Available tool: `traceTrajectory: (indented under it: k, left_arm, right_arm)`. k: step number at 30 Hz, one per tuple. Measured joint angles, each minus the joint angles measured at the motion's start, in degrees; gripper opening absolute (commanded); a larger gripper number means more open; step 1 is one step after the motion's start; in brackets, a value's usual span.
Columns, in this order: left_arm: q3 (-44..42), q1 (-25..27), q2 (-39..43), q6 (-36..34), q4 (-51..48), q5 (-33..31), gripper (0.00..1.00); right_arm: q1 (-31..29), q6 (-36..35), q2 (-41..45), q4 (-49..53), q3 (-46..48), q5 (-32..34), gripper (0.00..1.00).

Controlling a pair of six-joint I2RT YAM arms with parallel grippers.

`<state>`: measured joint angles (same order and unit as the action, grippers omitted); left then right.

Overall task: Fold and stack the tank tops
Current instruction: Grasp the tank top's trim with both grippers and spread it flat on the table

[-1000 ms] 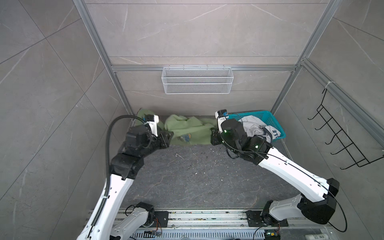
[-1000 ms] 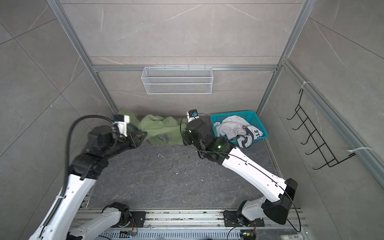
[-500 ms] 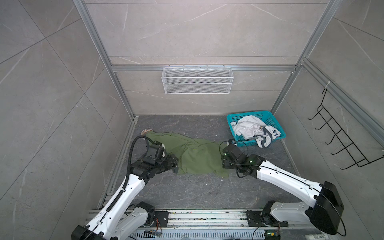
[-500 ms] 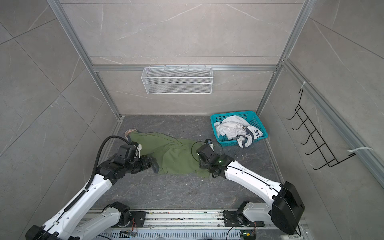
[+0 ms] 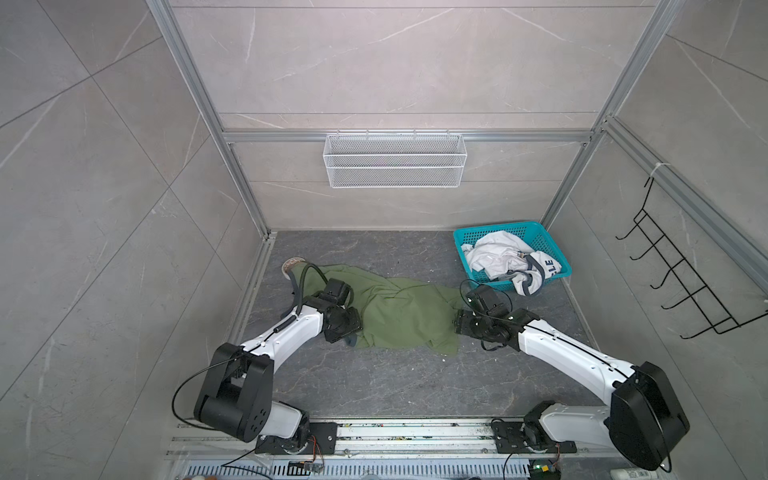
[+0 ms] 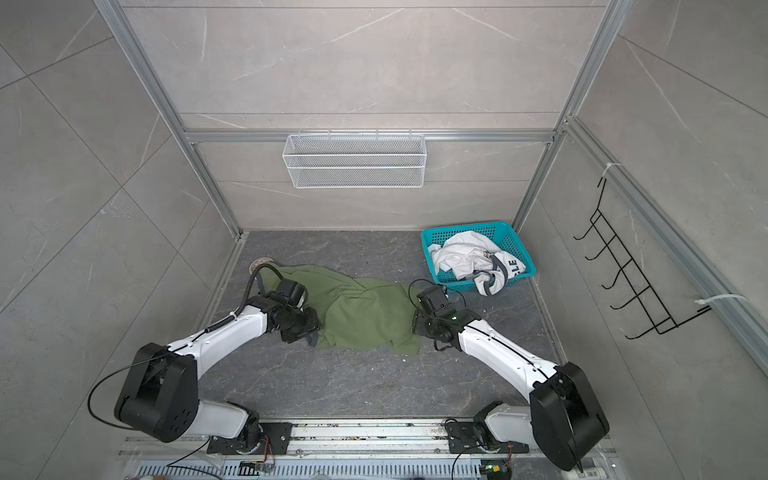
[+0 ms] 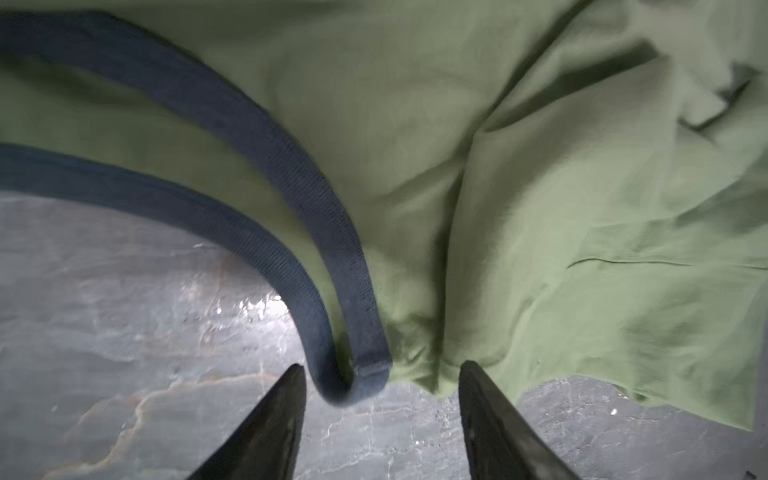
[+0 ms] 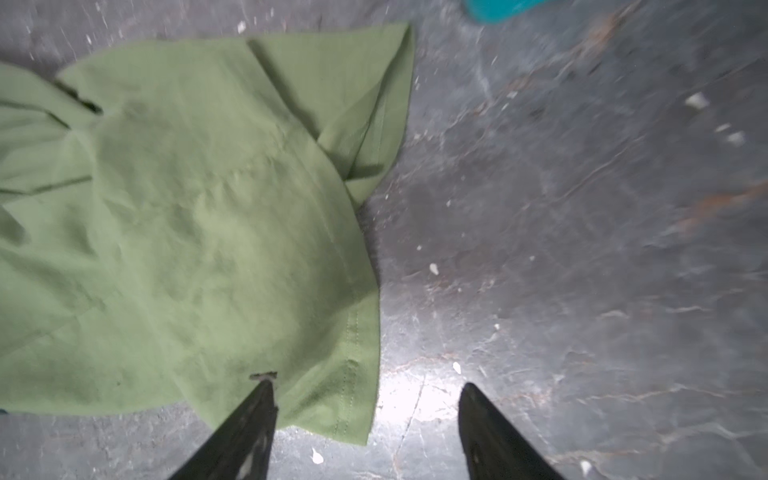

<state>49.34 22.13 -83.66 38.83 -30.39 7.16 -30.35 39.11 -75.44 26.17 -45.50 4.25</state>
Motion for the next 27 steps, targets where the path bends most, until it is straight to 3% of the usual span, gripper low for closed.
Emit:
traceTrajectory:
  k: [4, 7, 14, 17, 23, 27]
  left_arm:
    - [0.00, 0.04, -3.96, -0.02, 2.19, 2.47, 0.49]
    - [0.00, 0.17, -5.84, -0.02, 3.02, 3.91, 0.41]
    - [0.00, 0.39, -6.47, -0.52, 3.61, 4.98, 0.10]
    - [0.02, 0.39, -6.25, -0.74, 3.37, 4.83, 0.00]
    - [3.69, -0.07, -0.31, -1.66, -1.22, 2.32, 0.00]
    - [15.76, -3.02, 2.78, -3.98, -5.38, 0.09, 0.00]
  right_arm:
    - [-0.39, 0.07, -5.09, -4.57, 0.00, -5.22, 0.67]
    - [-1.16, 0.33, -9.29, -6.49, -0.15, -7.54, 0.56]
    - [-1.53, -0.31, -13.20, -6.82, -2.16, -7.96, 0.13]
    - [-1.64, -1.38, -13.16, -6.36, -3.48, -6.21, 0.00]
    - [-1.79, -4.52, -11.56, -0.70, -8.63, -0.63, 0.00]
    - [-1.79, -7.63, -11.30, 3.91, -17.92, 2.73, 0.00]
